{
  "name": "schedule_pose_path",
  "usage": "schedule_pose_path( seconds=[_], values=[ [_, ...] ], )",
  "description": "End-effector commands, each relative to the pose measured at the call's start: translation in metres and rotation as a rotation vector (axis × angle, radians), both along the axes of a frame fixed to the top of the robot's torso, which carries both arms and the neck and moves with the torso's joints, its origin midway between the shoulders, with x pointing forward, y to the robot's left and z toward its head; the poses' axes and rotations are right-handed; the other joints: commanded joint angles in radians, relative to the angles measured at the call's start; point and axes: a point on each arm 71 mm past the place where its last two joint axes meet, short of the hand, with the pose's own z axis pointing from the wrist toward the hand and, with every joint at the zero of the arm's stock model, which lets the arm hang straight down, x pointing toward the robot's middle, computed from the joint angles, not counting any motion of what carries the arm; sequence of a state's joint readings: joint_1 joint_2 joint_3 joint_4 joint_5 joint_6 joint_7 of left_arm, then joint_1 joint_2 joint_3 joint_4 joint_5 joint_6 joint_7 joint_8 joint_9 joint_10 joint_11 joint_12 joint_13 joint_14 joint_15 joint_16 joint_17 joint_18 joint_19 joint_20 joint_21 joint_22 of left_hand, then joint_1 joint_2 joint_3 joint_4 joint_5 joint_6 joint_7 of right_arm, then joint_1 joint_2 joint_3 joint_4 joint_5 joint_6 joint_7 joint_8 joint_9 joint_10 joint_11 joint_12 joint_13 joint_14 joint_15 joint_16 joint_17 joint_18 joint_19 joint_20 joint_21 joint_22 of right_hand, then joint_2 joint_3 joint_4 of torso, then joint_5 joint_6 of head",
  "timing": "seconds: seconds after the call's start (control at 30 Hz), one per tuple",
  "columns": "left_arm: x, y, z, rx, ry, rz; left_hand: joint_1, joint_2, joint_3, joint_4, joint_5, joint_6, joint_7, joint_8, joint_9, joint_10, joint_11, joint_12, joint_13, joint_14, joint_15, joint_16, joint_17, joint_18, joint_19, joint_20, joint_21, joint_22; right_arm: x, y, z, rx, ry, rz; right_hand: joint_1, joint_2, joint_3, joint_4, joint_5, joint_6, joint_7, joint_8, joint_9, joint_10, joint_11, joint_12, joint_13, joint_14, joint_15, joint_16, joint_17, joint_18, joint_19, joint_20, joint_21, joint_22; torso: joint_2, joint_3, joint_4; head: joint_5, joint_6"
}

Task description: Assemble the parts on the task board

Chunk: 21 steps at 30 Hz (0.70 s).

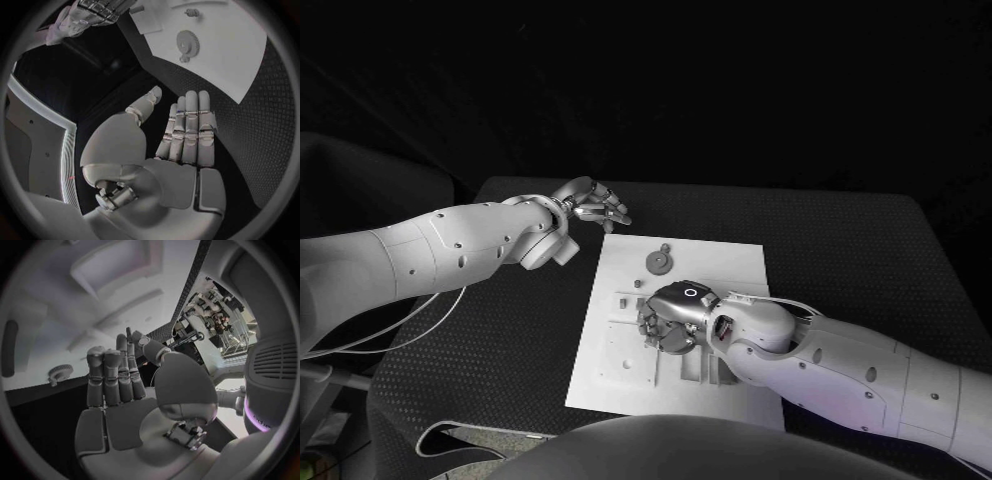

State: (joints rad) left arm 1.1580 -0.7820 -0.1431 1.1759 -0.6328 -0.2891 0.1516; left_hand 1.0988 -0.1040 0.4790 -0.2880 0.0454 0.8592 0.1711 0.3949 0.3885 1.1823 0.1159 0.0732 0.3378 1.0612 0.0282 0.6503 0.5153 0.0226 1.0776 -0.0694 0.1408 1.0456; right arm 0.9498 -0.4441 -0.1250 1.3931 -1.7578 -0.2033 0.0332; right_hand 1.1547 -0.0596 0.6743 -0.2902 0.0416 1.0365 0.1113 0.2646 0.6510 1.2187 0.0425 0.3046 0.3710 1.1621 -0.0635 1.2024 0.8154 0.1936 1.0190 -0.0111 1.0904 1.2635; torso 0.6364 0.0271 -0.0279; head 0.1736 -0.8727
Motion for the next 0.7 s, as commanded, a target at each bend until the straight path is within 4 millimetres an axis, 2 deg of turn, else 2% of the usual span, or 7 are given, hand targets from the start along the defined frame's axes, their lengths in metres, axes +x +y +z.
schedule_pose_path(
  seconds=[0.03,0.7],
  values=[
    [-0.0001,-0.0017,0.001,-0.011,-0.002,-0.01,0.001,0.006,-0.006,0.0,0.005,-0.005,0.001,-0.005,0.0,-0.008,-0.001,-0.005,-0.001,0.005,0.001,-0.004,0.002,0.018,0.006,0.001,-0.007,-0.001,-0.0007,0.0005,-0.0027,-0.024,-0.003,0.02,0.0,0.007,0.005,0.0,0.007,0.006,0.001,0.003,0.0,0.006,-0.001,-0.005,-0.001,-0.003,-0.004,-0.004,-0.001,0.068,0.002,-0.007,-0.004,-0.001,0.0,-0.0001,0.0001,-0.001,0.0],
    [-0.0007,-0.0022,0.0011,-0.012,0.0,-0.012,0.001,0.007,-0.007,0.0,0.005,-0.005,0.001,-0.005,0.0,-0.009,-0.001,-0.004,-0.002,0.005,0.001,-0.006,0.004,0.017,0.006,0.001,-0.008,-0.001,-0.0032,0.0072,-0.008,-0.033,0.0,0.032,0.0,0.007,0.005,0.0,0.007,0.006,0.002,0.003,0.0,0.007,-0.001,-0.007,-0.002,-0.003,-0.004,-0.004,-0.001,0.068,0.002,-0.007,-0.004,-0.001,0.0,0.0003,0.0,0.003,0.0]
  ],
)
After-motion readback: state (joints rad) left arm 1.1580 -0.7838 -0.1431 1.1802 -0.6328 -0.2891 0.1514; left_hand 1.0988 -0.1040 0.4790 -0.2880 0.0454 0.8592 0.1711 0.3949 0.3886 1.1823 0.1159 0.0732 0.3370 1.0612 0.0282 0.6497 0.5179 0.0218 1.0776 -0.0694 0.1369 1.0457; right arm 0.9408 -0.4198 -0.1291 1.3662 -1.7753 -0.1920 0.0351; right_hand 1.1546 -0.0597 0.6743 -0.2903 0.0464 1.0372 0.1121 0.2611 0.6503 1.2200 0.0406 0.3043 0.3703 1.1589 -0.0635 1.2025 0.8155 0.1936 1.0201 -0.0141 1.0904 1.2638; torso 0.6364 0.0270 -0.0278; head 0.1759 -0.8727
